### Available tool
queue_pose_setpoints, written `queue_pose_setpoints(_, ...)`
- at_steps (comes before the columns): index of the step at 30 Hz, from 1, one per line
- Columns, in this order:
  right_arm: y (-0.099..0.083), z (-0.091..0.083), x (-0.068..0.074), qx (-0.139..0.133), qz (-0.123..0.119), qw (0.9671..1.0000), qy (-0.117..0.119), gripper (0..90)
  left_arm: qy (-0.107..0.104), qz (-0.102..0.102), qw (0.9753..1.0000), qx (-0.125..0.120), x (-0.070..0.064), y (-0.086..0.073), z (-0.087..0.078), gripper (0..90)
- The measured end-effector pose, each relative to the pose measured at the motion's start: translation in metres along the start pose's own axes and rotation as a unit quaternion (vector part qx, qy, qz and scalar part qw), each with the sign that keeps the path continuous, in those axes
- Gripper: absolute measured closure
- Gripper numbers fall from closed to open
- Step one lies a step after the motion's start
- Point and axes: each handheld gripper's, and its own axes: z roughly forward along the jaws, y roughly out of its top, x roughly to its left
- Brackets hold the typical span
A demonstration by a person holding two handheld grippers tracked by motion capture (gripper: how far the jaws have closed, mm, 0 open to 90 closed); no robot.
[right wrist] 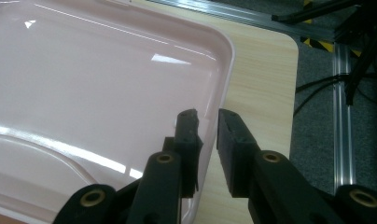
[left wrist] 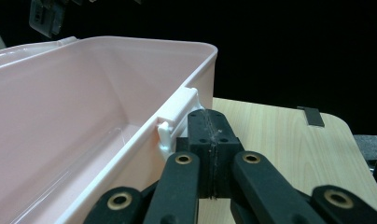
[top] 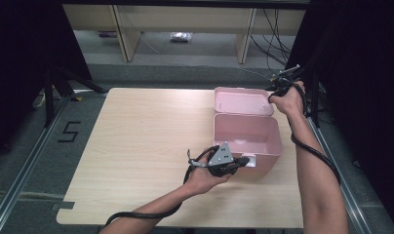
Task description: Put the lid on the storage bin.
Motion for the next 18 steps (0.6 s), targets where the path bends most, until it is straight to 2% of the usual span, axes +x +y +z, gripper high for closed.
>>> queue_pose_setpoints(1,0.000,0.001,-0.001,0.000,-0.006,1.0000,0.001,79.0,0.000,0.000,1.0000,-0.001,0.000,0.000,0.000,89.5)
queue_pose_setpoints(2,0.000,0.001,0.000,0.001,0.004,1.0000,0.006,79.0,-0.001,-0.001,1.0000,0.000,-0.001,-0.001,0.001,89.5)
queue_pose_setpoints(5,0.001,0.001,0.001,0.007,0.014,0.9999,-0.001,78.6,0.003,-0.001,1.0000,0.002,-0.002,-0.001,0.001,89.5)
queue_pose_setpoints(6,0.001,0.001,0.004,0.012,0.033,0.9994,0.000,78.4,0.005,0.000,1.0000,0.002,-0.002,-0.001,0.002,89.5)
queue_pose_setpoints(7,0.002,0.002,0.000,0.006,0.012,0.9999,-0.004,78.3,0.005,0.000,1.0000,0.002,-0.002,-0.001,0.002,89.5)
queue_pose_setpoints(8,0.002,0.003,-0.001,-0.002,0.006,1.0000,-0.005,77.9,0.005,0.000,1.0000,0.002,-0.002,-0.001,0.002,89.5)
queue_pose_setpoints(9,0.003,0.003,-0.001,0.000,0.011,0.9999,-0.004,77.6,0.005,-0.001,1.0000,0.002,-0.003,-0.002,0.003,89.6)
queue_pose_setpoints(10,0.003,0.003,0.001,0.007,0.032,0.9994,-0.001,77.4,0.007,-0.002,1.0000,0.000,-0.003,-0.002,0.003,89.6)
queue_pose_setpoints(11,0.003,0.004,-0.002,0.000,0.017,0.9998,-0.006,77.3,0.008,-0.002,1.0000,0.001,-0.004,-0.002,0.003,89.6)
queue_pose_setpoints(12,0.003,0.005,-0.002,0.000,0.018,0.9998,-0.005,77.3,0.008,-0.002,1.0000,0.002,-0.004,-0.002,0.003,89.7)
queue_pose_setpoints(13,0.003,0.006,-0.001,0.000,0.029,0.9996,-0.003,77.2,0.009,-0.002,1.0000,0.002,-0.004,-0.002,0.004,89.7)
queue_pose_setpoints(14,0.003,0.008,-0.004,-0.006,0.016,0.9998,-0.005,77.2,0.008,-0.003,1.0000,0.000,-0.004,-0.002,0.004,89.7)
queue_pose_setpoints(15,0.003,0.009,-0.004,-0.004,0.023,0.9997,-0.006,77.1,0.006,-0.005,1.0000,-0.002,-0.004,-0.002,0.005,89.6)
queue_pose_setpoints(16,0.003,0.011,-0.005,-0.003,0.019,0.9998,-0.006,76.9,0.008,-0.003,1.0000,0.001,-0.004,-0.002,0.004,89.7)
queue_pose_setpoints(17,0.003,0.012,-0.004,-0.002,0.032,0.9995,-0.006,76.8,0.009,-0.002,1.0000,0.004,-0.004,-0.002,0.004,89.7)
queue_pose_setpoints(18,0.004,0.013,-0.006,-0.002,0.023,0.9997,-0.010,76.8,0.009,-0.001,1.0000,0.002,-0.004,-0.002,0.004,89.7)
